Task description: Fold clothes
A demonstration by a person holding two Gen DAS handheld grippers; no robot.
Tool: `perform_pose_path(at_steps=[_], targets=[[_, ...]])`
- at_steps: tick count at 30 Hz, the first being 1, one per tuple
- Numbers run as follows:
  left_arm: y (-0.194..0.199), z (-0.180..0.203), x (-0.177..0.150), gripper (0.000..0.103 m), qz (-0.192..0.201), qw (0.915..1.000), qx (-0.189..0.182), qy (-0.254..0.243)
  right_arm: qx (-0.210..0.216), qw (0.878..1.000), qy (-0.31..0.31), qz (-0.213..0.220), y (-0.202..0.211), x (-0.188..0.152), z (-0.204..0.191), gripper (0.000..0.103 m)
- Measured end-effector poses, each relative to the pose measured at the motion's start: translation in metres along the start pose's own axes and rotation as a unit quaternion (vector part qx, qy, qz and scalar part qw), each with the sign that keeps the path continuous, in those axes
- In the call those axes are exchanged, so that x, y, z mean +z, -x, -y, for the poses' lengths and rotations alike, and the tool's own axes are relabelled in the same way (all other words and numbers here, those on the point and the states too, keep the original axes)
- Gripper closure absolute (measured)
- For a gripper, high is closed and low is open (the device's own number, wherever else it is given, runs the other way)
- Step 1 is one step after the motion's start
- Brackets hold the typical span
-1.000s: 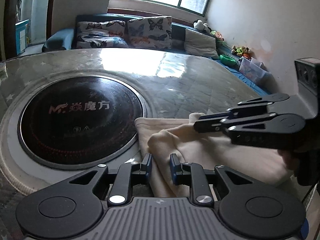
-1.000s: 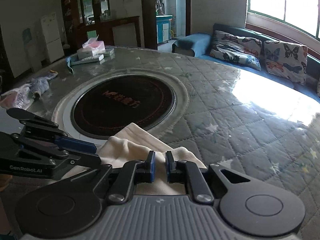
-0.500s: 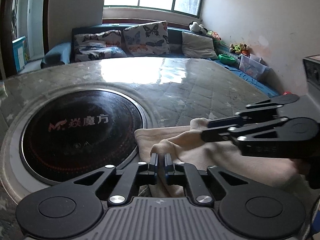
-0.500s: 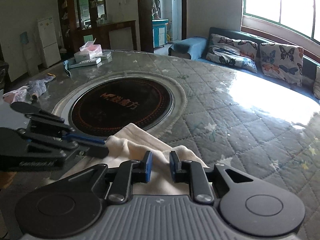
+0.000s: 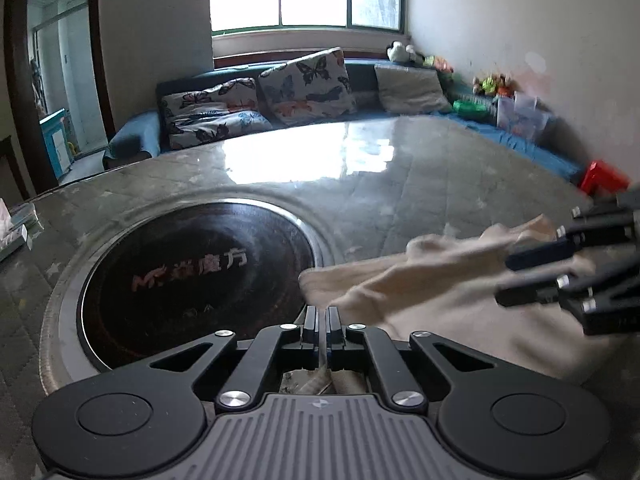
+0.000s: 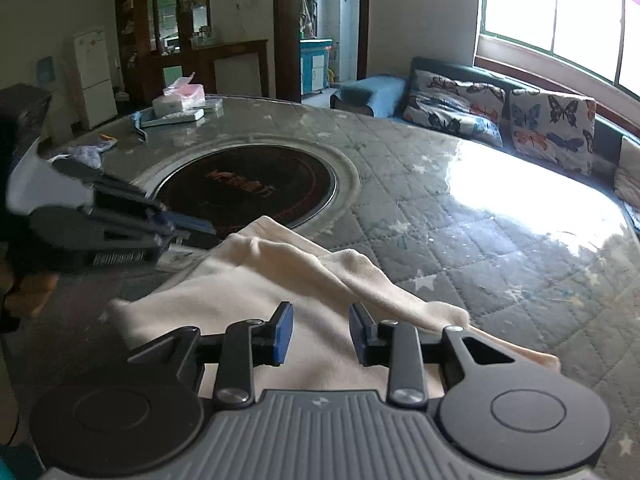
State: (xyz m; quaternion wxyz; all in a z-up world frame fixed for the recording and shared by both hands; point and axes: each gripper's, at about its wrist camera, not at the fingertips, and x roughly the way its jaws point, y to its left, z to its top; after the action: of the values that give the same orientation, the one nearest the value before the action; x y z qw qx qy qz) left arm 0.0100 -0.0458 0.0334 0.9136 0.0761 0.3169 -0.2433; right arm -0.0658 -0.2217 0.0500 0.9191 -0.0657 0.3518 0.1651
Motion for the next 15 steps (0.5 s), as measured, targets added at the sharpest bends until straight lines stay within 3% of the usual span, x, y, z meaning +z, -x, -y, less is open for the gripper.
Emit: perform_pose_path(at_steps=[8,15], targets=[[0.021,0.04,-0.006,0.097,0.002,0.996,-0.083,-0.032,0.007,1.0,0.003,-0.012,0.039,-0.021,-0.006,0.074],[0.007,0.045,-0.028,0.095,-0.023,0.9963,-0.074,-0.038,0.003,0.999,-0.02,-0.024,0.05,-0.045,-0.005,0.079]])
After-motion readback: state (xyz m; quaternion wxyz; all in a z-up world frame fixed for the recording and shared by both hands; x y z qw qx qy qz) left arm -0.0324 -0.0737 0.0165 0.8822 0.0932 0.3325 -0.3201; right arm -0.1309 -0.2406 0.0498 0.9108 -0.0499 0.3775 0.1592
